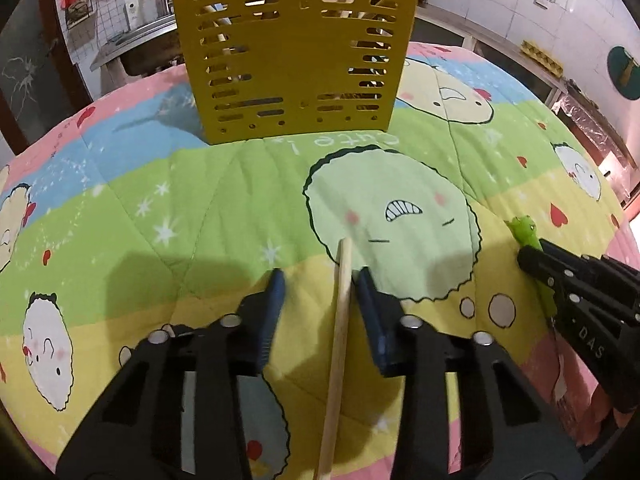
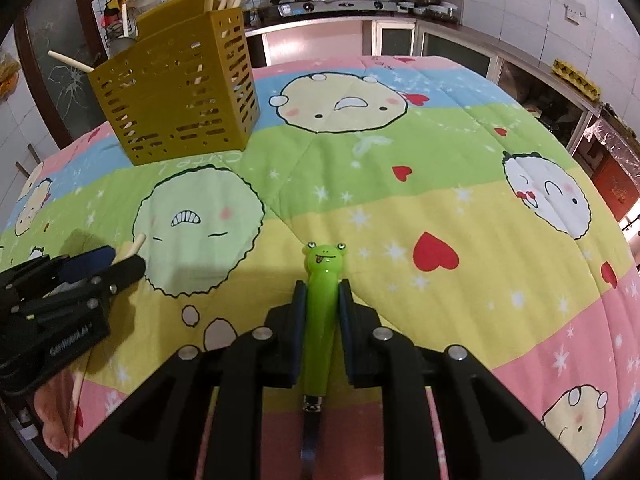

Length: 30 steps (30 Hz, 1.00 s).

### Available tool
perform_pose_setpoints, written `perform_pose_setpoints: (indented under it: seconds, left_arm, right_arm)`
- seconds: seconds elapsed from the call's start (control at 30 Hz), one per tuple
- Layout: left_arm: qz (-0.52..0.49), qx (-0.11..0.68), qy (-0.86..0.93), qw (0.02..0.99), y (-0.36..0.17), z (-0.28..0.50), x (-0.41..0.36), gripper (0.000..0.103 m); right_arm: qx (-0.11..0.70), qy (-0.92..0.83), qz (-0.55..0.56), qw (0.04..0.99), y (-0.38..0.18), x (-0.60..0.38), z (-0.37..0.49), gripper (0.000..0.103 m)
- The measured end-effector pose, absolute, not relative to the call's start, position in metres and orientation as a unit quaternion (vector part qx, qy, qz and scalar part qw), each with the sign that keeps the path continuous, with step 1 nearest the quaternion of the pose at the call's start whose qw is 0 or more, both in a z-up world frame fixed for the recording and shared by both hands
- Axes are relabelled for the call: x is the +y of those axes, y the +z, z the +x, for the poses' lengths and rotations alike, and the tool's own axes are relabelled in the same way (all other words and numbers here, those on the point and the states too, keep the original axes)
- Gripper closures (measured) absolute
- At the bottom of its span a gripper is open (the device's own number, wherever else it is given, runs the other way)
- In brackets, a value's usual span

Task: Organize utensils
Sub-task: 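Close the right tool on the green frog fork while the left tool grasps a chopstick, then lift the frog fork and chopstick and carry both above the yellow holder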

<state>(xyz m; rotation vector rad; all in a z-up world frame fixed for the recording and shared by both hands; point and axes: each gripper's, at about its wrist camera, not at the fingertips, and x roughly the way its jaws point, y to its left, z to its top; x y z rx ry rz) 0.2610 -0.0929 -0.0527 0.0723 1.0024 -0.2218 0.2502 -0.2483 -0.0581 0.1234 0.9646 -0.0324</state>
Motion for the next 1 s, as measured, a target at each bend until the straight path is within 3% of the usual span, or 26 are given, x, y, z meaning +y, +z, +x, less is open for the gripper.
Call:
perform_pose_setpoints:
  seconds: [0.47, 1.0]
  left_arm:
    - [0.019, 0.472, -0.103, 0.875, -0.051, 0.27, -0.09, 0.099]
    - [-0.039, 0.362, -0.105, 0.925, -0.007, 0.253, -0.049, 0.099]
  right_arm:
    - [0.449, -0.021, 0.073, 0.89, -0.058, -0.246, 0.255, 0.087]
    - [0.27, -0.015, 0.089, 0.959, -0.013, -0.23, 0.222, 0.087]
